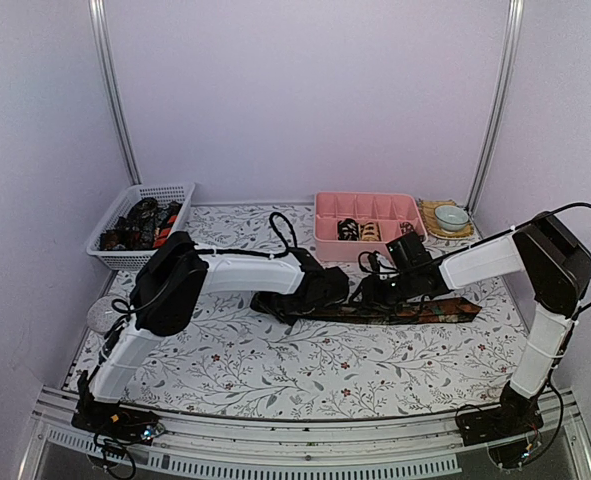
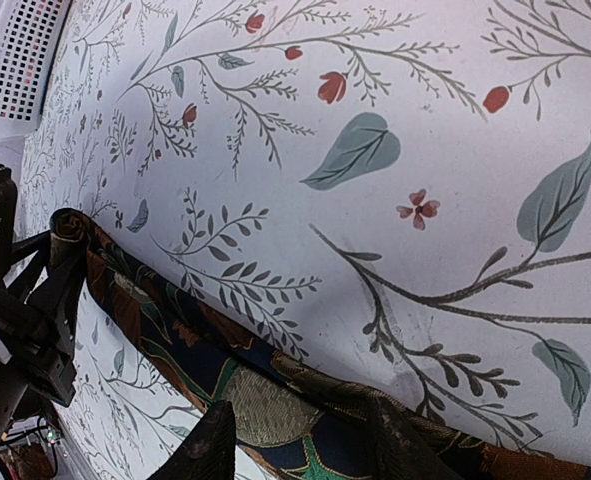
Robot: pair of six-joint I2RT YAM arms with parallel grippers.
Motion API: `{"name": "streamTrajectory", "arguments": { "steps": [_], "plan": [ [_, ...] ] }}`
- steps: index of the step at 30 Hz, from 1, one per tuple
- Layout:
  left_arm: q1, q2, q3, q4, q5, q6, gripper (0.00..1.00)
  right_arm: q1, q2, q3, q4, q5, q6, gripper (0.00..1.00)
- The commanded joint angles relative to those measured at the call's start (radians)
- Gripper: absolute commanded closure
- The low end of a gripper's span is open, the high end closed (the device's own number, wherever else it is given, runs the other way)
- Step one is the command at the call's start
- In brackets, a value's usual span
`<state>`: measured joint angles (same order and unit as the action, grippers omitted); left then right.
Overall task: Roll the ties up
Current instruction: Roll the tie at the center of the board.
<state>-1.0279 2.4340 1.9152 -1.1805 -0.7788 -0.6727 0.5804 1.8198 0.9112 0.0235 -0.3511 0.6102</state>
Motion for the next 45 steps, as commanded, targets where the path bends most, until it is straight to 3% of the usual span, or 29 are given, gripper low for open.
{"name": "streamTrajectory", "arguments": {
  "steps": [1, 29, 33, 38, 42, 45],
  "plan": [
    [-0.02, -0.004, -0.012, 0.084, 0.08, 0.026, 0.66, -0.004, -0.06, 0.003, -0.051, 0.002, 0.006, 0.55],
    [-0.012, -0.08, 0.009, -0.02, -0.094, -0.035, 0.5, -0.003, -0.048, 0.067, -0.069, -0.027, -0.002, 0.55],
    [-0.017, -0.105, 0.007, 0.005, -0.087, -0.012, 0.4, -0.003, -0.053, 0.074, -0.069, -0.039, 0.0, 0.55],
    [-0.025, -0.209, -0.063, 0.151, 0.034, 0.076, 0.22, -0.002, -0.068, 0.109, -0.075, -0.069, 0.003, 0.54],
    [-0.004, -0.399, -0.267, 0.407, 0.225, 0.126, 0.09, 0.006, -0.064, 0.155, -0.072, -0.107, 0.015, 0.52],
    [0.039, -0.564, -0.428, 0.56, 0.363, 0.114, 0.06, 0.03, -0.049, 0.201, -0.071, -0.121, 0.026, 0.52]
  ]
}}
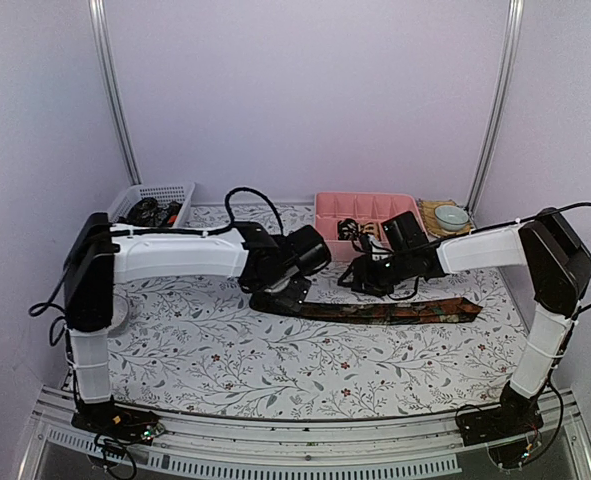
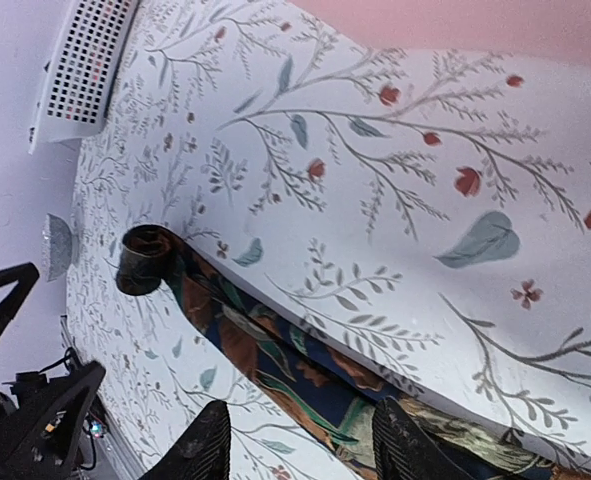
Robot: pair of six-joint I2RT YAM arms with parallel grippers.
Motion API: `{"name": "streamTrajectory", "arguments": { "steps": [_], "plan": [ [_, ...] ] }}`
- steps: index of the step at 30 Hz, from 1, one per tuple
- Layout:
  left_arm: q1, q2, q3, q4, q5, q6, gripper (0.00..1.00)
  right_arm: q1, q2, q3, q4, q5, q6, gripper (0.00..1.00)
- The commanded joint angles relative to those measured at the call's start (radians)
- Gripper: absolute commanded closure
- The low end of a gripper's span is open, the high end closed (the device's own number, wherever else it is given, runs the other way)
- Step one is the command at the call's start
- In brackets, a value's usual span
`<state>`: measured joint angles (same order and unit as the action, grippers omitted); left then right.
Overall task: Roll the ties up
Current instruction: Roll the tie at the center of the board.
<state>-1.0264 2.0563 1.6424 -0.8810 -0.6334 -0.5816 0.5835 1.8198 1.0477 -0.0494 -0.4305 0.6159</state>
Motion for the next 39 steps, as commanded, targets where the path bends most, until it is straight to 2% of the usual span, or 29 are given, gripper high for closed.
{"name": "streamTrajectory", "arguments": {
  "steps": [1, 4, 9, 14, 17, 19, 22, 28, 39],
  "plan": [
    [0.056, -0.235, -0.206, 0.302, 0.257, 0.016, 0.06, 0.038, -0.039, 0.084, 0.001, -0.047, 0.023, 0.52],
    [0.135, -0.361, -0.37, 0.442, 0.394, -0.003, 0.09, 0.087, 0.006, 0.149, 0.004, -0.063, 0.039, 0.51],
    [0.274, -0.473, -0.58, 0.597, 0.56, -0.005, 0.23, 0.157, 0.116, 0.269, 0.023, -0.06, 0.075, 0.51],
    [0.356, -0.441, -0.644, 0.677, 0.677, 0.031, 0.36, 0.206, 0.248, 0.377, 0.037, -0.068, 0.108, 0.52],
    [0.388, -0.415, -0.661, 0.71, 0.706, 0.045, 0.44, 0.225, 0.321, 0.432, 0.042, -0.078, 0.125, 0.54],
    [0.403, -0.401, -0.667, 0.725, 0.716, 0.051, 0.52, 0.233, 0.361, 0.457, 0.047, -0.08, 0.138, 0.55],
    [0.416, -0.373, -0.666, 0.738, 0.736, 0.066, 0.56, 0.243, 0.41, 0.491, 0.053, -0.09, 0.155, 0.55],
    [0.42, -0.321, -0.673, 0.763, 0.758, 0.075, 0.61, 0.253, 0.481, 0.542, 0.059, -0.116, 0.182, 0.56],
    [0.422, -0.281, -0.67, 0.8, 0.793, 0.073, 0.62, 0.263, 0.546, 0.57, 0.043, -0.11, 0.191, 0.58]
  ]
}}
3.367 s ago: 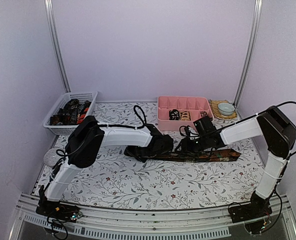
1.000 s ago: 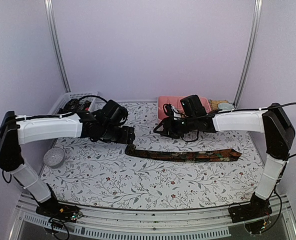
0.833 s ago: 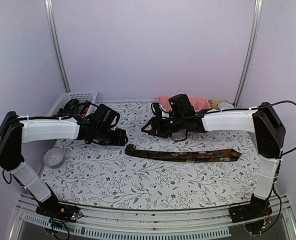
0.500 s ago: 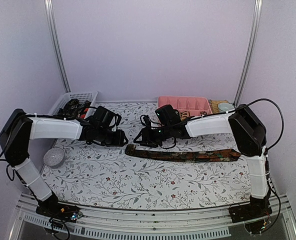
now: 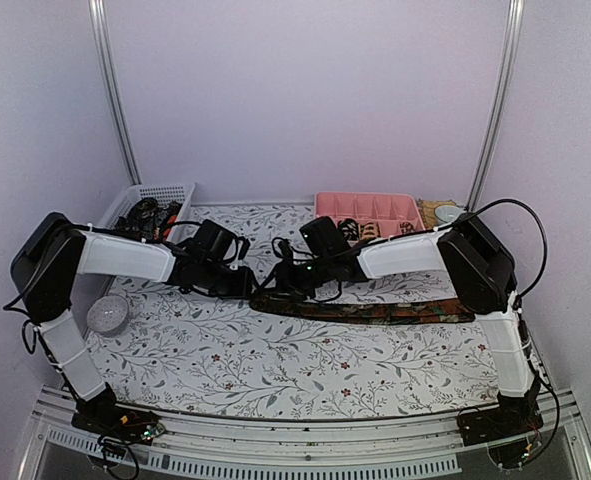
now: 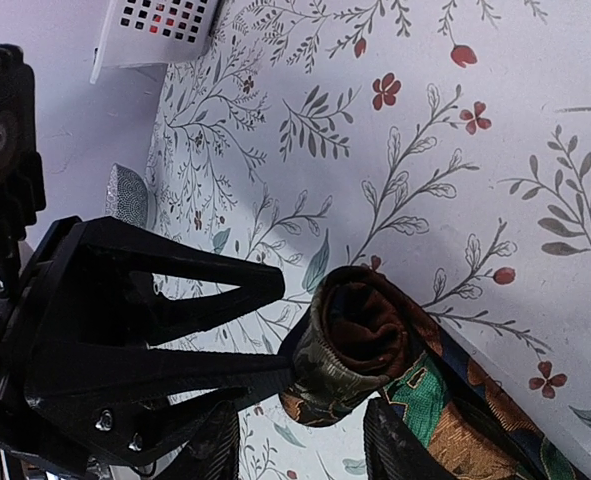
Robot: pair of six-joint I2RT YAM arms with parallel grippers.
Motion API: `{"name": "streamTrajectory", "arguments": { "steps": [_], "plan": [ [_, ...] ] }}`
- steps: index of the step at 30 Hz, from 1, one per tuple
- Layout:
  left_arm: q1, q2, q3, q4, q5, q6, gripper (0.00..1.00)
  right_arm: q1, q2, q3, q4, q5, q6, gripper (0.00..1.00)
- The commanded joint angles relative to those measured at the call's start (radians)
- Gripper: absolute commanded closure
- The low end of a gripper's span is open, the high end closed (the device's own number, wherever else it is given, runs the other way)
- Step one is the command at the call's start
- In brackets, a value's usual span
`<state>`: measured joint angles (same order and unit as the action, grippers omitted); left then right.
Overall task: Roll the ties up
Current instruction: Roll the tie at the center of the board.
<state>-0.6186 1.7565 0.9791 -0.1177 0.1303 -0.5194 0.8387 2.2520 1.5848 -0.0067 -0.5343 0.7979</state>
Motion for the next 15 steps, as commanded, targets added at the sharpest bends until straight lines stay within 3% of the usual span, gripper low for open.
{"name": "streamTrajectory", "arguments": {
  "steps": [1, 7, 15],
  "plan": [
    [0.013, 0.022, -0.007, 0.04, 0.032, 0.011, 0.63, 0.007, 0.125, 0.033, 0.002, -0.007, 0.009, 0.59],
    [0.011, 0.033, -0.015, 0.06, 0.058, 0.001, 0.71, 0.008, 0.147, 0.034, 0.001, -0.007, 0.012, 0.62],
    [0.012, 0.03, -0.023, 0.097, 0.096, -0.008, 0.71, 0.008, 0.14, 0.01, 0.005, 0.006, 0.01, 0.68]
  ]
}}
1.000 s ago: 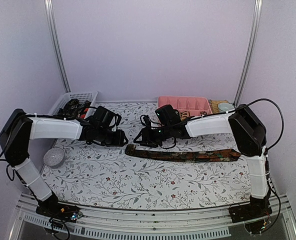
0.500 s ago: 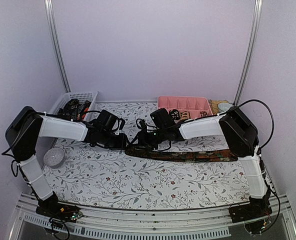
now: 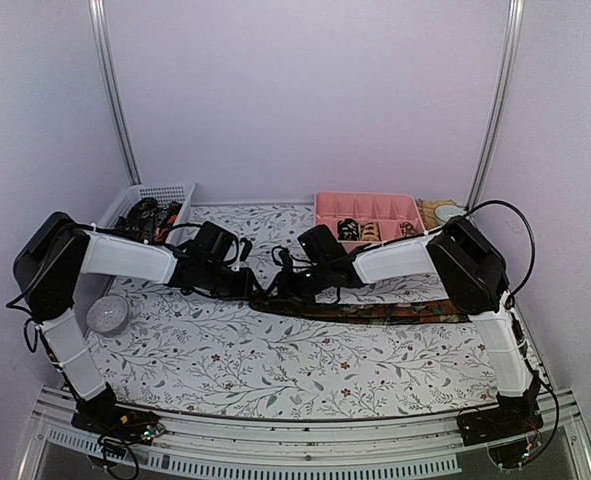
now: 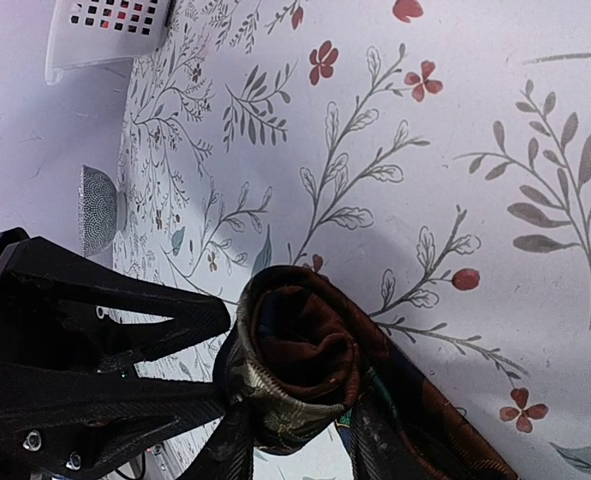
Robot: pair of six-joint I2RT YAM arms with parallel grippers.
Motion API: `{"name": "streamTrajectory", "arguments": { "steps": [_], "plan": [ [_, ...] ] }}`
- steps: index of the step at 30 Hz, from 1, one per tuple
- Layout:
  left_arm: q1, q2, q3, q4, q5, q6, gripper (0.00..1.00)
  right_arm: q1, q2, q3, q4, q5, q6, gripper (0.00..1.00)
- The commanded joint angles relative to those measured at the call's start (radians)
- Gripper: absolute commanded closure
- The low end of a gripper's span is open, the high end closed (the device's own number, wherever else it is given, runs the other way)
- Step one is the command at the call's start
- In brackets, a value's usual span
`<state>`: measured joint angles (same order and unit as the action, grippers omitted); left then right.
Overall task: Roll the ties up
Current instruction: Roll the tie at the center of the board.
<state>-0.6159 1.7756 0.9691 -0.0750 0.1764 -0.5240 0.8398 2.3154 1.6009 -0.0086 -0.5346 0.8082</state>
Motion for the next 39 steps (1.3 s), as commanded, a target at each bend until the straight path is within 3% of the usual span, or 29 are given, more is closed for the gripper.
{"name": "streamTrajectory", "arguments": {
  "steps": [1, 15, 28, 39],
  "plan": [
    [0.009, 0.007, -0.015, 0.056, 0.051, -0.004, 0.71, 0.005, 0.077, -0.009, 0.007, 0.006, -0.001, 0.69],
    [0.093, -0.073, -0.156, 0.144, 0.12, -0.02, 0.5, -0.008, 0.108, -0.036, -0.005, -0.005, -0.016, 0.83],
    [0.148, 0.075, -0.188, 0.381, 0.377, -0.069, 0.47, -0.035, 0.142, -0.046, -0.014, -0.051, -0.014, 0.87],
    [0.165, 0.181, -0.207, 0.472, 0.465, -0.17, 0.47, -0.036, 0.128, -0.058, -0.008, -0.046, -0.017, 0.87]
  ]
}}
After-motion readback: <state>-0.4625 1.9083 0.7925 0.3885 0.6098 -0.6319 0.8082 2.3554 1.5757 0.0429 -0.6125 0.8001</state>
